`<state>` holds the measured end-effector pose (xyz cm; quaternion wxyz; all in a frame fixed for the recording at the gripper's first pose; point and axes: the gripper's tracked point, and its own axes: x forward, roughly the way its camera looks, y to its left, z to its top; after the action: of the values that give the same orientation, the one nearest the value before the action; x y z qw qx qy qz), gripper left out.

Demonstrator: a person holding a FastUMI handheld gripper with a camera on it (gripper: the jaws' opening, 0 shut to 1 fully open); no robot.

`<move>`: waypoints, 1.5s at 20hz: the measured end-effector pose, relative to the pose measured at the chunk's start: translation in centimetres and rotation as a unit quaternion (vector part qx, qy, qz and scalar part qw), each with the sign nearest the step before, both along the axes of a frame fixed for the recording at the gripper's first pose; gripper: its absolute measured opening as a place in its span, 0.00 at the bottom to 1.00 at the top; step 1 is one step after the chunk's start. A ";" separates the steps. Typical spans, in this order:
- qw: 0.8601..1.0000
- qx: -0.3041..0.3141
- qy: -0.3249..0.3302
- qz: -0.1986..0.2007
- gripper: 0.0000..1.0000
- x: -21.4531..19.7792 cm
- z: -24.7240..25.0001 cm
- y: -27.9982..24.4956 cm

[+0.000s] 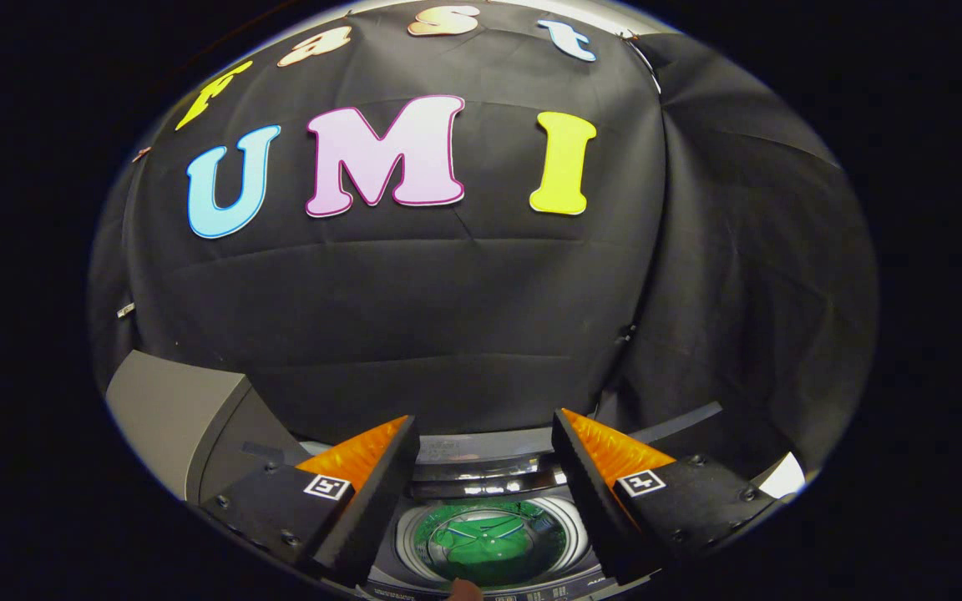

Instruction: Put the clothes into the washing machine and then close the washing machine lid.

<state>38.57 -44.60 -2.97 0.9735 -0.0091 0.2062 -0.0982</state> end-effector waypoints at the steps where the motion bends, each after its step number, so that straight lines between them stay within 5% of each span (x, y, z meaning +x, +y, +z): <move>1: 1.000 -0.002 0.000 0.000 1.00 0.1 0.0 0.0; 10: 0.999 0.000 0.032 0.005 0.99 -0.1 -1.6 0.1; 30: 0.985 0.025 0.168 -0.026 0.99 -4.6 -15.1 -1.1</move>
<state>33.92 -45.75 -18.12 0.9219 0.0038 0.3698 -0.1155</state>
